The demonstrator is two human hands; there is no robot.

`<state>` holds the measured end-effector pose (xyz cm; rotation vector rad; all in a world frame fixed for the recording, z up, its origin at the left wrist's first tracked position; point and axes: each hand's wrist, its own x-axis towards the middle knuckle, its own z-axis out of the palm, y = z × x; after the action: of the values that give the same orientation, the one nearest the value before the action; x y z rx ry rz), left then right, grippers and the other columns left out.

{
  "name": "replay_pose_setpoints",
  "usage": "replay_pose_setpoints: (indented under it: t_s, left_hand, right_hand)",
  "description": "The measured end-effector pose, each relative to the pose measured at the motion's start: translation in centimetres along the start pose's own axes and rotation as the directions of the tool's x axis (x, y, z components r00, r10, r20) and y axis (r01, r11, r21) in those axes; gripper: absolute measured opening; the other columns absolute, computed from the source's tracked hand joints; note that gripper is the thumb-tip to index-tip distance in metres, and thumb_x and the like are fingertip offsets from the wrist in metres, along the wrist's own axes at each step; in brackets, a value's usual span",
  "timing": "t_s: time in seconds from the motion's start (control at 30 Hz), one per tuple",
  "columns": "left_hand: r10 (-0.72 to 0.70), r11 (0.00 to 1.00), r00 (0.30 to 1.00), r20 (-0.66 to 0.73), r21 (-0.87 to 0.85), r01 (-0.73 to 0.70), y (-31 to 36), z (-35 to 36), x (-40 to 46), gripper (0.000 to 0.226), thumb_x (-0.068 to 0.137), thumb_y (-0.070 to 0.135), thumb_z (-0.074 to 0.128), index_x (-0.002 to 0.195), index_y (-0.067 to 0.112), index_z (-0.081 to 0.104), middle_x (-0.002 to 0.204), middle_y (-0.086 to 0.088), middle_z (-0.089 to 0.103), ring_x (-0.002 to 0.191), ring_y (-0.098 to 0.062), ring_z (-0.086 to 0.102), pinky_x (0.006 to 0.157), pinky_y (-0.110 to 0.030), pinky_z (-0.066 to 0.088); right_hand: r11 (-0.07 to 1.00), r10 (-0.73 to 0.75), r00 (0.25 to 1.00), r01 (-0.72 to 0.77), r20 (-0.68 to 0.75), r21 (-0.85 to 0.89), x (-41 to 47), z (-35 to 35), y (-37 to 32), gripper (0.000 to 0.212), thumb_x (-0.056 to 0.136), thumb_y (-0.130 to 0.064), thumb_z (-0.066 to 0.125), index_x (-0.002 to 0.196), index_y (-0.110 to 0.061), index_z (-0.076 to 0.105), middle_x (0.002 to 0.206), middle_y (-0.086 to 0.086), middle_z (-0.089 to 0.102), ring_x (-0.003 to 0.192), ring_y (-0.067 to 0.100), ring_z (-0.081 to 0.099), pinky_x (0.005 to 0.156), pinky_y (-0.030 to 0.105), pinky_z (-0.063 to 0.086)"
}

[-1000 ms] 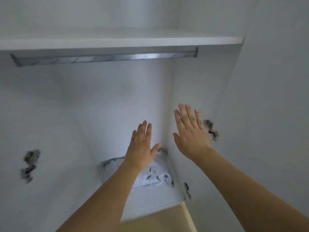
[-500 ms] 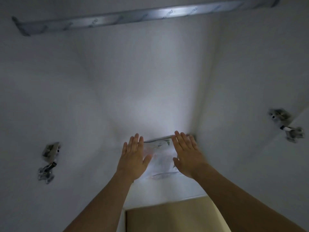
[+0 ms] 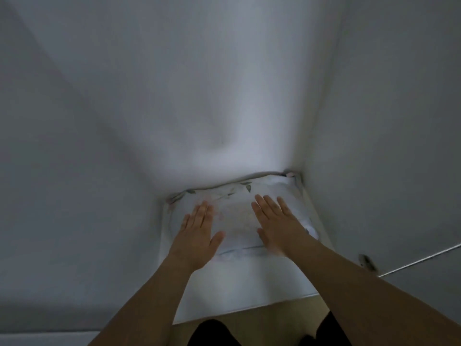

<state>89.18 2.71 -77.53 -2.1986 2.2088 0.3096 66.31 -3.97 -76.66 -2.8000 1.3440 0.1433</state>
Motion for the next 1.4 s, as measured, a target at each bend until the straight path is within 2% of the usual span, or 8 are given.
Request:
replay_pose_setpoints:
  t_s: [0.2,0.33,0.4,0.63,0.83,1.1,1.23,1.4]
  left_hand:
    - [0.018,0.999,0.983,0.183,-0.044,-0.01,-4.8,21.5,5.9,0.117,0.061,0.077,-0.032,0.154,0.012,-0.004,0.162,-0.005,-0.009,0.149,-0.019,-0.006,0.12,-0.037,-0.002]
    - [0.016,1.0,0.99,0.142,0.003,-0.016,-6.8,30.4,8.8,0.086,0.084,0.062,0.004,0.155,0.013,0.001,0.162,-0.006,-0.007,0.15,-0.024,-0.003,0.117,-0.04,-0.002]
    - [0.009,0.999,0.997,0.08,0.031,-0.012,-7.9,32.9,10.3,0.082,0.084,0.052,0.025,0.155,0.014,0.008,0.163,-0.007,0.001,0.149,-0.027,0.004,0.118,-0.046,0.004]
    - [-0.106,0.983,0.994,0.03,0.155,0.1,-9.7,34.9,14.9,0.108,0.068,0.069,0.047,0.155,0.018,0.008,0.163,-0.006,0.001,0.149,-0.03,0.003,0.111,-0.064,0.004]
    - [-0.143,0.975,0.97,0.195,0.196,0.104,-10.3,37.0,17.4,0.127,0.067,0.073,0.061,0.151,0.022,-0.019,0.159,-0.001,-0.024,0.147,-0.026,-0.019,0.112,-0.065,-0.005]
    - [-0.101,0.992,0.977,0.186,0.092,0.085,-11.4,38.5,19.8,0.096,0.088,0.061,0.048,0.153,0.024,-0.012,0.162,0.002,-0.016,0.149,-0.022,-0.009,0.116,-0.058,0.001]
    - [-0.125,0.985,0.974,0.189,0.145,0.098,-11.1,39.0,20.2,0.078,0.097,0.044,0.04,0.153,0.022,-0.01,0.162,-0.001,-0.014,0.149,-0.024,-0.008,0.115,-0.06,0.002]
    - [-0.121,0.984,0.955,0.271,0.157,0.08,-10.5,37.6,19.8,0.066,0.1,0.03,0.034,0.154,0.023,-0.004,0.163,0.0,-0.007,0.149,-0.024,-0.003,0.116,-0.059,0.003]
  right_hand:
    - [0.999,0.019,0.995,-0.023,0.101,0.038,6.8,21.1,1.2,0.067,0.102,-0.032,0.031,0.154,-0.01,-0.005,0.161,0.009,-0.017,0.149,0.027,-0.012,0.117,0.042,-0.013]
    - [0.999,-0.017,0.997,0.015,0.077,0.036,9.1,31.6,1.9,0.084,0.077,-0.04,0.061,0.146,-0.003,0.032,0.155,0.017,0.025,0.139,0.037,0.037,0.115,0.045,0.002]
    - [1.0,0.014,0.998,-0.013,0.063,-0.003,10.3,34.9,2.3,0.098,0.063,-0.039,0.075,0.143,-0.003,0.033,0.15,0.02,0.039,0.137,0.036,0.039,0.113,0.045,0.005]
    - [0.999,0.027,0.999,-0.026,0.033,-0.019,14.6,37.5,3.3,0.118,0.056,-0.053,0.081,0.148,0.0,0.03,0.156,0.024,0.023,0.145,0.039,0.02,0.115,0.053,0.011]
    - [1.0,0.026,0.998,-0.026,0.061,-0.009,18.2,39.6,3.8,0.133,0.063,-0.068,0.071,0.153,-0.006,-0.005,0.161,0.018,-0.009,0.149,0.034,-0.009,0.117,0.047,-0.01]
    - [1.0,0.015,0.998,-0.014,0.064,-0.016,21.5,41.7,3.9,0.098,0.078,-0.057,0.065,0.149,0.001,0.027,0.153,0.027,0.028,0.141,0.041,0.029,0.118,0.05,0.011]
    - [0.996,0.054,0.995,-0.047,0.086,-0.076,22.2,42.6,3.6,0.096,0.049,-0.049,0.087,0.124,0.005,0.061,0.124,0.029,0.061,0.111,0.043,0.062,0.1,0.054,0.045]
    - [0.992,0.048,0.997,-0.041,0.058,-0.121,20.8,42.3,3.0,0.074,0.057,-0.035,0.083,0.118,0.004,0.065,0.114,0.026,0.067,0.102,0.04,0.066,0.098,0.05,0.048]
